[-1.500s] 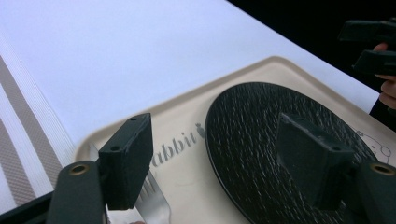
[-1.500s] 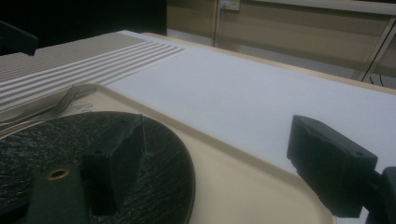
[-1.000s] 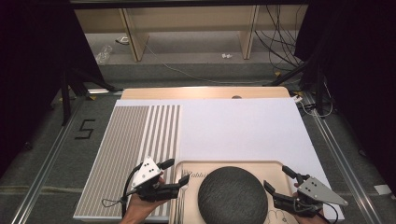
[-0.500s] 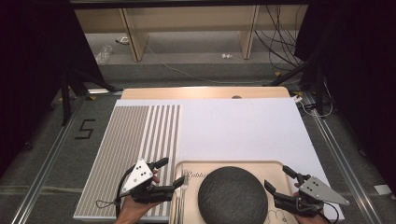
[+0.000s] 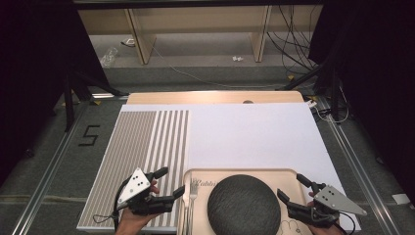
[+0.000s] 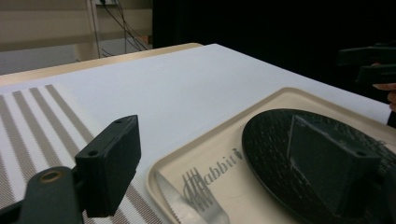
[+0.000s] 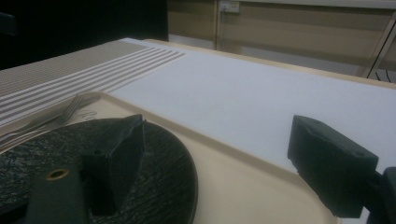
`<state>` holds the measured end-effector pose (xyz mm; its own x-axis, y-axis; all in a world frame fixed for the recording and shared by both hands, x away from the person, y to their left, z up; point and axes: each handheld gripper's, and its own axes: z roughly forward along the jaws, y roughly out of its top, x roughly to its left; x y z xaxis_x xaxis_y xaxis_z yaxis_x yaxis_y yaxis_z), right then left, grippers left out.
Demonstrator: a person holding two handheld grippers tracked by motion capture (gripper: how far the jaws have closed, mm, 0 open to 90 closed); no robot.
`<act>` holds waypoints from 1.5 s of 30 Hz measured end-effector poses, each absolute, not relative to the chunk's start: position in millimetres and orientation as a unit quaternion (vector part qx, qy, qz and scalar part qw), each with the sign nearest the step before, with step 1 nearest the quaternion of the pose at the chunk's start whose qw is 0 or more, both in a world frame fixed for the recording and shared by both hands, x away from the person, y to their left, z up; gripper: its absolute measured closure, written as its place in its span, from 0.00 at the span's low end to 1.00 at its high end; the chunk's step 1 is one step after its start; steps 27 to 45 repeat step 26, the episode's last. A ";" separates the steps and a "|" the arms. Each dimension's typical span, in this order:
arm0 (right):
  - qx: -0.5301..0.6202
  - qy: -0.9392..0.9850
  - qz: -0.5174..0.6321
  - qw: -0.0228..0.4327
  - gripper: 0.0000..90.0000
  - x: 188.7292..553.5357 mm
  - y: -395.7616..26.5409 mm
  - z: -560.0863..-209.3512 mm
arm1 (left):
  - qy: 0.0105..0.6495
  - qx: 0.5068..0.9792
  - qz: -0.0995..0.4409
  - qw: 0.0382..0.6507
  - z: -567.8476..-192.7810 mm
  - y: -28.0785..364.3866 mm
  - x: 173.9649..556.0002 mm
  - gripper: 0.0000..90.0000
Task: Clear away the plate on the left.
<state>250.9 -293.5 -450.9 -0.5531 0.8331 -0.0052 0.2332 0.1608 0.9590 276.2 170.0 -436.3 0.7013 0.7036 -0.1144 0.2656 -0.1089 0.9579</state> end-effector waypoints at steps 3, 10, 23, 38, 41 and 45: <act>0.377 0.706 0.527 0.285 0.22 251.0 -293.3 -451.0 | 0.341 0.712 0.189 0.584 -435.5 172.3 275.9 0.18; 0.378 0.706 0.526 0.285 0.22 251.2 -293.7 -451.2 | 0.336 0.715 0.188 0.584 -435.7 168.6 274.9 0.18; 0.379 0.707 0.525 0.285 0.22 251.1 -294.1 -451.0 | 0.338 0.713 0.184 0.586 -435.1 168.9 275.3 0.18; 0.379 0.706 0.526 0.284 0.22 251.3 -294.0 -451.3 | 0.341 0.711 0.182 0.587 -435.6 168.8 275.8 0.18; 0.379 0.706 0.526 0.284 0.22 251.3 -294.0 -451.3 | 0.341 0.711 0.182 0.587 -435.6 168.8 275.8 0.18; 0.379 0.706 0.526 0.284 0.22 251.3 -294.0 -451.3 | 0.341 0.711 0.182 0.587 -435.6 168.8 275.8 0.18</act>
